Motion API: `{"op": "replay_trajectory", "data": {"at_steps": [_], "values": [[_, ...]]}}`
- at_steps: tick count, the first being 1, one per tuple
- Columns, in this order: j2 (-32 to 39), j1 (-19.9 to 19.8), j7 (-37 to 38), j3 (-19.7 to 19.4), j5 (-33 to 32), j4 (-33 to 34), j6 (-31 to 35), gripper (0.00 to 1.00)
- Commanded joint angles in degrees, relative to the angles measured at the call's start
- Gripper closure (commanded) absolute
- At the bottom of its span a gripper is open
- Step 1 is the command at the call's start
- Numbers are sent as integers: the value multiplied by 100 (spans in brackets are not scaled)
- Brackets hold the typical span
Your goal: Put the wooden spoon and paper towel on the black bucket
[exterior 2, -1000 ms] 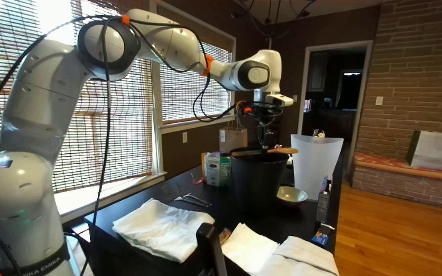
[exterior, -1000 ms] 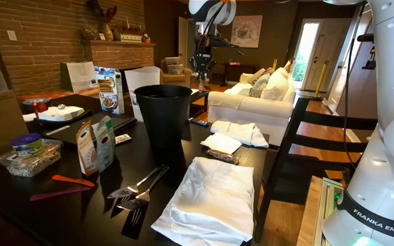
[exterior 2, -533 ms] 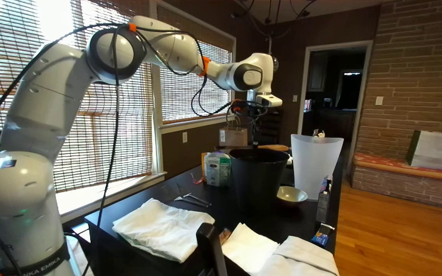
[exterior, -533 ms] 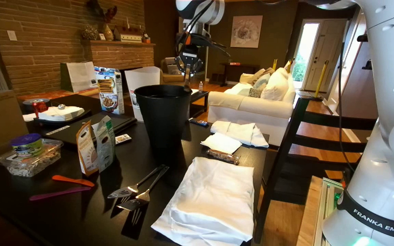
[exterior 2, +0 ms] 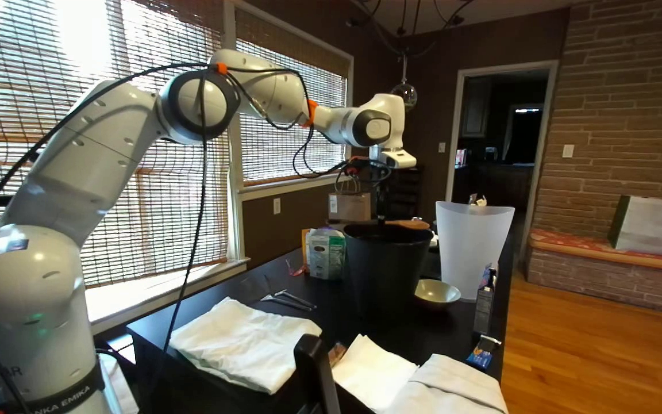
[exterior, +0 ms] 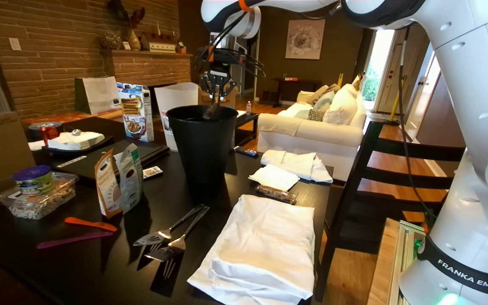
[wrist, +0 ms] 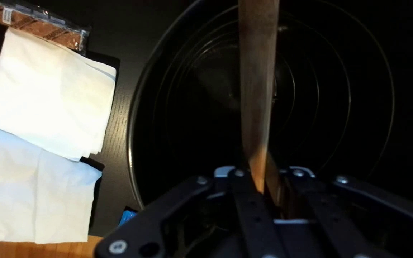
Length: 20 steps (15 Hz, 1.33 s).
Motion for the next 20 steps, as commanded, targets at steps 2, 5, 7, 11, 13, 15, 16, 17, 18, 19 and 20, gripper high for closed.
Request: {"op": "replay_trajectory", "data": {"at_steps": [2, 5, 7, 11, 13, 15, 16, 17, 18, 19, 20], "values": [[590, -74, 516, 62, 262, 842, -45, 93], [845, -79, 714, 74, 279, 1145, -28, 93], [992, -84, 798, 85, 261, 1336, -41, 93], [1200, -63, 881, 56, 264, 1583, -45, 93], [1299, -68, 912, 56, 260, 1715, -66, 93], [1368, -70, 938, 56, 257, 1813, -78, 92], [1398, -72, 950, 56, 257, 1865, -84, 92], [1421, -69, 963, 52, 247, 1895, -77, 92], [1441, -68, 977, 51, 242, 1923, -72, 92], [1465, -66, 994, 49, 236, 1962, -73, 92], [1484, -60, 1001, 45, 224, 1985, -62, 92]]}}
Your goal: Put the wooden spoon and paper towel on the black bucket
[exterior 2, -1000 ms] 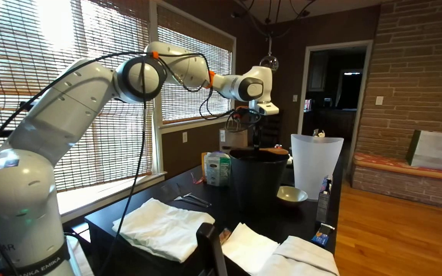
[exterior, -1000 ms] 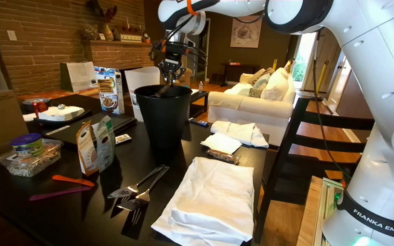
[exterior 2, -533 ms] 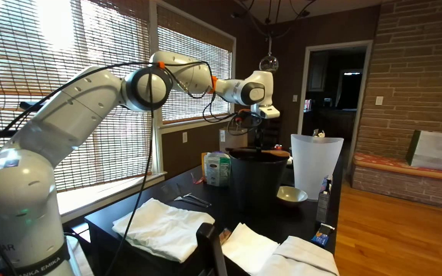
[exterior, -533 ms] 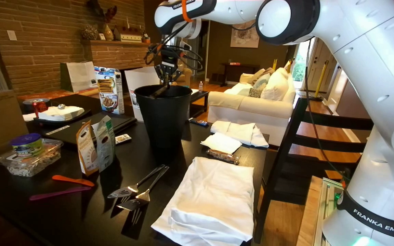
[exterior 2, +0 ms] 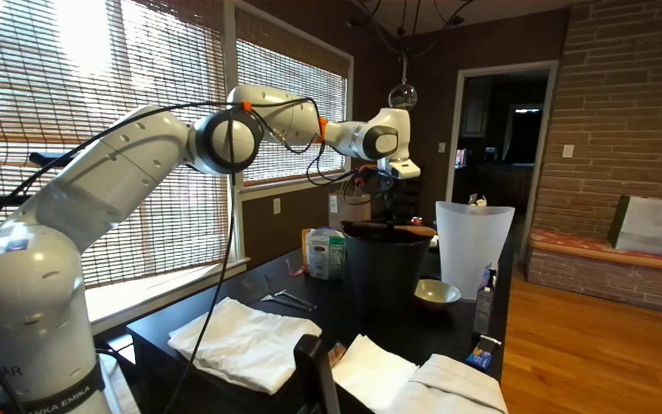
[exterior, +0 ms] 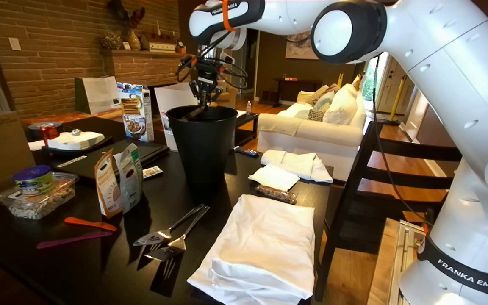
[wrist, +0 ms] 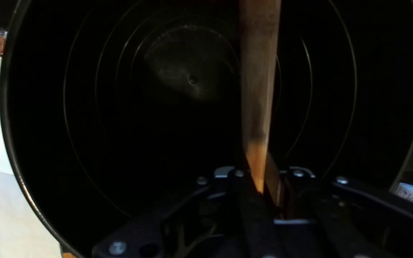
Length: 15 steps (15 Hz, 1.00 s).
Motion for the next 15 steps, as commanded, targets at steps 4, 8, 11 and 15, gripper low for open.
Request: {"op": "replay_trajectory", "data": {"at_steps": [4, 8, 11, 15], "values": [[264, -31, 142, 12, 49, 425, -67, 92], [248, -35, 75, 19, 37, 422, -102, 44], [155, -65, -25, 36, 59, 351, -72, 23], [-85, -172, -322, 81, 118, 238, -24, 0]]}}
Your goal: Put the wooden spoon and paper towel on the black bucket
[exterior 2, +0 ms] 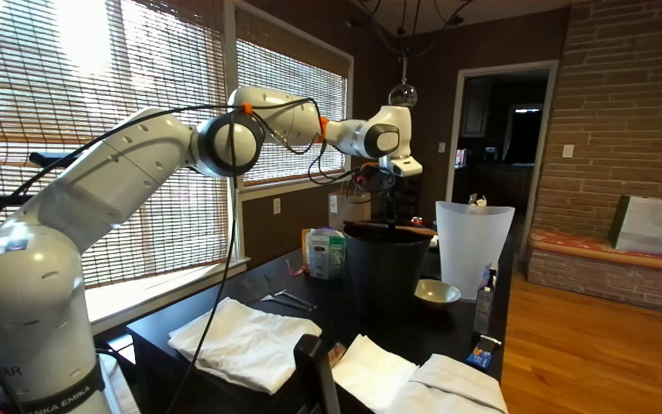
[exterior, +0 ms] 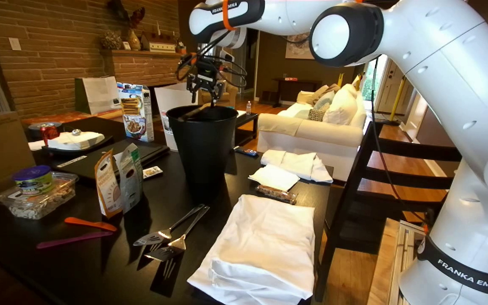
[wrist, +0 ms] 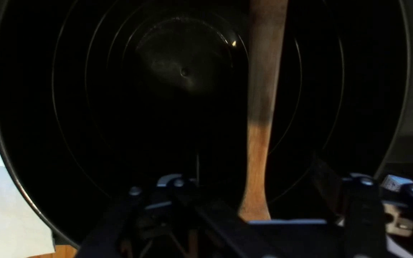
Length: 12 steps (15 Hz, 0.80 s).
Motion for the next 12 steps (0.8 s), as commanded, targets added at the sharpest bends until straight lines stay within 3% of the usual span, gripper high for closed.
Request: {"op": "replay_trajectory", "data": {"at_steps": [1, 7, 12], "values": [[-289, -203, -432, 98, 147, -77, -34, 0], [-1057, -796, -1988, 268, 512, -737, -258, 0], [-1766, -1320, -3464, 349, 829, -1587, -1041, 0]]}}
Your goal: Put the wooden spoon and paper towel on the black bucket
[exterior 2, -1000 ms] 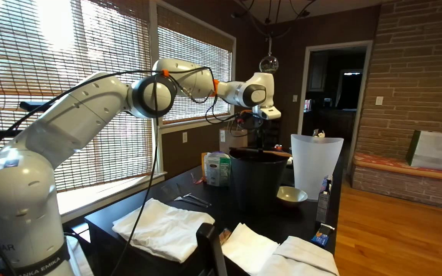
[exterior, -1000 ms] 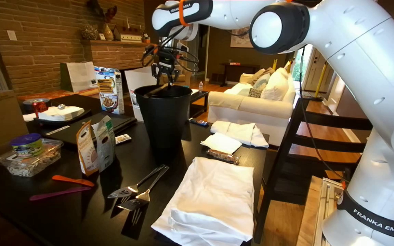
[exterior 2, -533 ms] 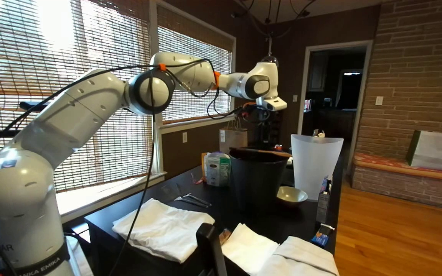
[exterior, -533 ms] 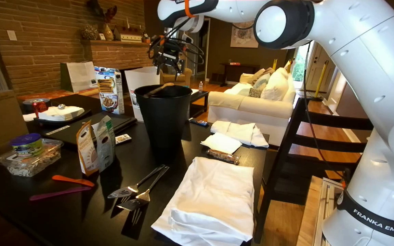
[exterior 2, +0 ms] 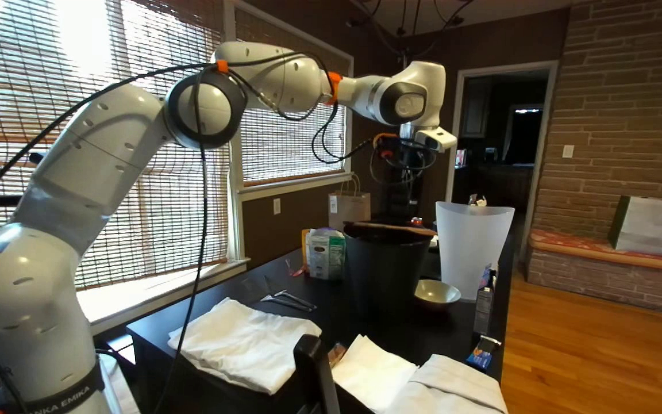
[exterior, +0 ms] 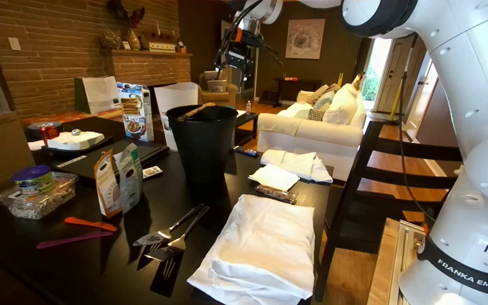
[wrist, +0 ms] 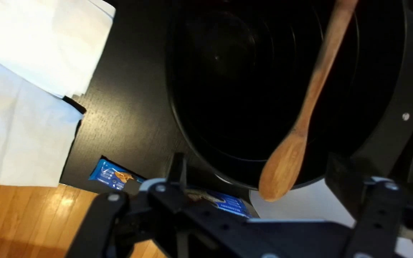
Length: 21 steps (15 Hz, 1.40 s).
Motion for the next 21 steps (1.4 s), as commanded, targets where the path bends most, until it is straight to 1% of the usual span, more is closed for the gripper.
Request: {"op": "replay_trajectory", "data": {"at_steps": [1, 2, 6, 8, 9, 11, 12, 14, 18, 19, 20, 21], "values": [[-806, -289, -1089, 98, 124, -1166, -451, 0], [-1000, -291, -1392, 67, 13, -1506, -468, 0], [-1532, -268, -2245, -33, -221, -2579, -164, 0], [-1784, -236, -2562, -67, -335, -3132, 149, 0], [-1856, -121, -2809, -208, -377, -3370, 398, 0], [-2034, -70, -3165, -250, -499, -3939, 891, 0], [-1562, -103, -2844, -265, -314, -3077, 350, 0], [-1698, -79, -3051, -288, -365, -3498, 662, 0], [-1802, -80, -3105, -314, -329, -3734, 777, 0], [-1859, -70, -3169, -317, -344, -3896, 790, 0], [-1986, -37, -3255, -316, -413, -4190, 986, 0], [-2059, -32, -3352, -309, -401, -4385, 1028, 0]]}}
